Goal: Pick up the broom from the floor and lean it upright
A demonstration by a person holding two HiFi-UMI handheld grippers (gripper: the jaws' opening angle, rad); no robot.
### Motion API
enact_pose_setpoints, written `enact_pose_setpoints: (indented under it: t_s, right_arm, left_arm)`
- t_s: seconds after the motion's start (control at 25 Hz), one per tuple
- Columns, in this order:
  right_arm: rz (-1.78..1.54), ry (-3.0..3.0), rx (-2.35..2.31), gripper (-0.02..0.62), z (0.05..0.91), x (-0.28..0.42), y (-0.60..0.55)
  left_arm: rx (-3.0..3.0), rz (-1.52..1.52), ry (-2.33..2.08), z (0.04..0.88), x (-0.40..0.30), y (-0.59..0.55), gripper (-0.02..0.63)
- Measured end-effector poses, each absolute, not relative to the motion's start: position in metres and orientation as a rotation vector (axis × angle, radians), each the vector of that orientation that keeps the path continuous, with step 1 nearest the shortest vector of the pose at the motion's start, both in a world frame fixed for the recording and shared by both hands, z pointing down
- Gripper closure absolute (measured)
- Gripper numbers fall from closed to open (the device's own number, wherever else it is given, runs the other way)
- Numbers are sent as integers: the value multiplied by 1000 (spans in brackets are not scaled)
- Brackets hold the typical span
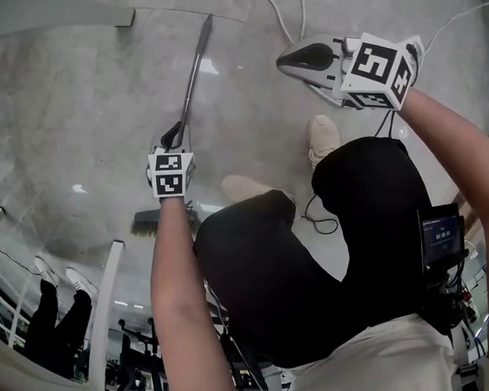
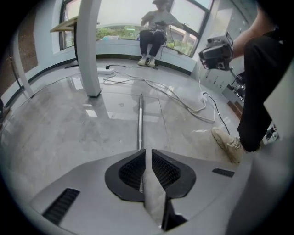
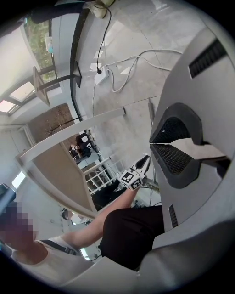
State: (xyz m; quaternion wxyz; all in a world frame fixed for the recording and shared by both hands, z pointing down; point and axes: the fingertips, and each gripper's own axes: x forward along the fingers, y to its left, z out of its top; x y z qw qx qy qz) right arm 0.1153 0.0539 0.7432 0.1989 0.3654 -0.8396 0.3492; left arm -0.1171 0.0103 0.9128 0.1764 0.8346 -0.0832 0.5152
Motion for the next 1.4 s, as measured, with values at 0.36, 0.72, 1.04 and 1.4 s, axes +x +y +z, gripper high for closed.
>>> enact_pose_setpoints:
  t_s: [0.36, 0.72, 1.04, 1.4]
  right_arm:
    - [975, -2311, 1007, 577, 735, 121, 63]
    - [1010, -2280, 1008, 577, 747, 130, 81]
    - [1023, -2256, 1025, 577, 744, 140, 84]
    - [1034, -2301, 1005, 577, 639, 120, 97]
  left_arm:
    - [2228, 1695, -181, 954, -127, 13, 476]
    - [2065, 2003, -97, 985, -148, 20, 512]
    - [2030, 1981, -213, 974, -149, 21, 530]
    - [2270, 1759, -391, 820, -155, 32, 531]
